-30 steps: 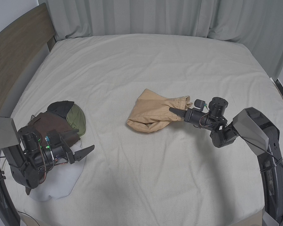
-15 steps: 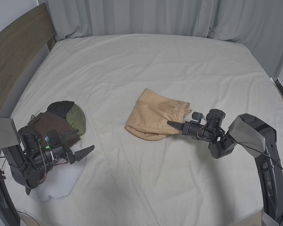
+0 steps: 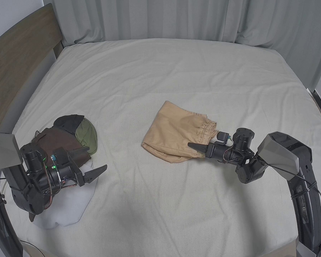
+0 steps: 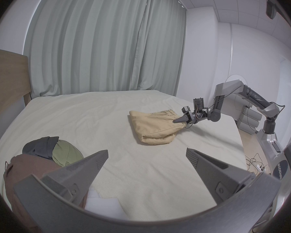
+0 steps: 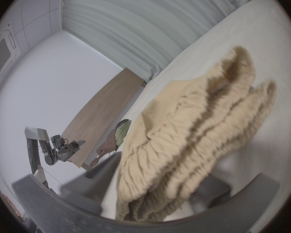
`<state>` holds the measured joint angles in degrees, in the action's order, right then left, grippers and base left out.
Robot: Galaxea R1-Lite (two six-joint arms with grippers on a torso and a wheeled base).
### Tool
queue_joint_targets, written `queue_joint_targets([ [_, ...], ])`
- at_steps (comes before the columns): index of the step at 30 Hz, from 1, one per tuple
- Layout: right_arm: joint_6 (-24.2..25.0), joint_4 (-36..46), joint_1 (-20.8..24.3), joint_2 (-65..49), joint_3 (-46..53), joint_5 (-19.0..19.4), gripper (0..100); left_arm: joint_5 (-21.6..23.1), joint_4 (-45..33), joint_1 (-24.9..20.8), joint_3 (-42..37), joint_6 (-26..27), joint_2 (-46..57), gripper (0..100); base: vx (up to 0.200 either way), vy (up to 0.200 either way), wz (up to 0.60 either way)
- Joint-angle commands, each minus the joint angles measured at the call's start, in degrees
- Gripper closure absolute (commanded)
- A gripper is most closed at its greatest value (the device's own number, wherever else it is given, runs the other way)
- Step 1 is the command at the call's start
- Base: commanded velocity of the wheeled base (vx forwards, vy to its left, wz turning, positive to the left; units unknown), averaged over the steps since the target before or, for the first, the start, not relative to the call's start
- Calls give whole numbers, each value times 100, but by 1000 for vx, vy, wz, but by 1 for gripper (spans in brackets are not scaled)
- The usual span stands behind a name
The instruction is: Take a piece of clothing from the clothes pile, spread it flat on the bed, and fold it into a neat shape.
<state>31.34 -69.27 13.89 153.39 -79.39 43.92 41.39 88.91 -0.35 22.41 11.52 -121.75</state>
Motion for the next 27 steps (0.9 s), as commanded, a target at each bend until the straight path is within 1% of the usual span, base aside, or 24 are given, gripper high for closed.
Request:
queue_joint_targets([
  [1, -32, -87, -35, -3, 99, -15, 0, 1, 4, 0, 1, -1, 11, 0, 0, 0, 0],
  [3, -40, -131, -44, -38, 204, -33, 0, 1, 4, 0, 1, -1, 11, 0, 0, 0, 0],
  [9, -58, -184, -246, -723, 1109, -42, 0, 1, 4, 0, 9, -1, 19, 0, 0, 0, 0],
  [13, -84, -447, -360, -1075, 1610, -42, 0, 1, 4, 0, 18, -1, 37, 0, 0, 0, 0],
  [14, -84, -447, -360, -1075, 1610, -42, 0, 1, 4, 0, 18, -1, 37, 0, 0, 0, 0],
  [19, -243, -553, -474, -1593, 2182, -42, 0, 1, 4, 0, 9, -1, 178, 0, 0, 0, 0],
  [23, -234, -562, -527, -1901, 2278, -33, 0, 1, 4, 0, 18, -1, 186, 0, 0, 0, 0],
  [27, -234, -526, -474, -2094, 2270, -33, 0, 1, 4, 0, 36, -1, 186, 0, 0, 0, 0],
])
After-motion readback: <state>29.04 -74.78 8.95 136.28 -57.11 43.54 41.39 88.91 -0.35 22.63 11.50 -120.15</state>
